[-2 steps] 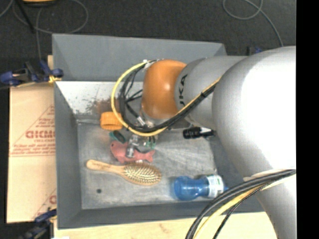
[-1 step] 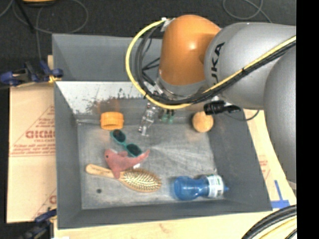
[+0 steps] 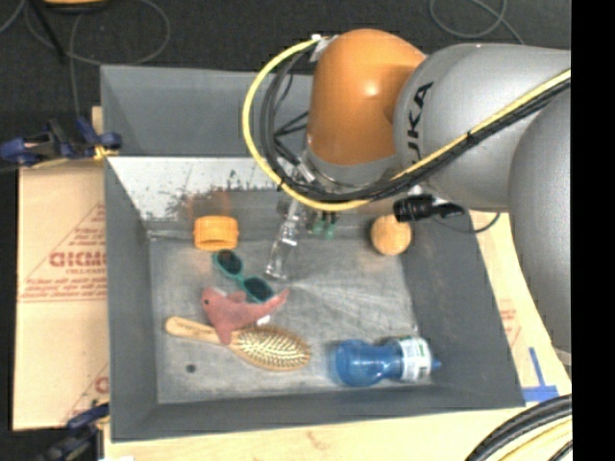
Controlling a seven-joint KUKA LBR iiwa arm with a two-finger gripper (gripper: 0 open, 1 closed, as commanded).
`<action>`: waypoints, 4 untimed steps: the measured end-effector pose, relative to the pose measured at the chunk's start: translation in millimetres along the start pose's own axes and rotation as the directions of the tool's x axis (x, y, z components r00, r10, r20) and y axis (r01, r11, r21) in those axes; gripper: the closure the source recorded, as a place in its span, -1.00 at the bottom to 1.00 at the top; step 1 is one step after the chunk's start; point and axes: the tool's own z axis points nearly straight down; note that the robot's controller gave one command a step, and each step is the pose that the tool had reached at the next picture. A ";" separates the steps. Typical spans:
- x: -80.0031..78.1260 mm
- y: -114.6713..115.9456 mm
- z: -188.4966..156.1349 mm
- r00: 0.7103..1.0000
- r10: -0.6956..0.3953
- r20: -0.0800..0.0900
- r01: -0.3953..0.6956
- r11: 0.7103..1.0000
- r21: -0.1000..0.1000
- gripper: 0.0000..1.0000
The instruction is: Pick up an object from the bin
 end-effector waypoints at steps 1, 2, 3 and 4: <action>-0.1 -0.2 0.0 1.000 0.000 0.000 0.000 1.000 0.001 -1.00; -3.4 18.1 45.4 0.998 0.065 0.005 -0.065 0.998 -0.006 -1.00; 7.8 36.1 115.0 0.989 0.146 0.001 -0.146 0.989 -0.004 -1.00; 0.1 46.2 147.3 0.986 0.164 -0.004 -0.164 0.986 0.000 -1.00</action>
Offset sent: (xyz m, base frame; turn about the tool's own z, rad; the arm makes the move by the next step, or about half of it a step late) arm 0.0206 0.0492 -0.1494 0.1900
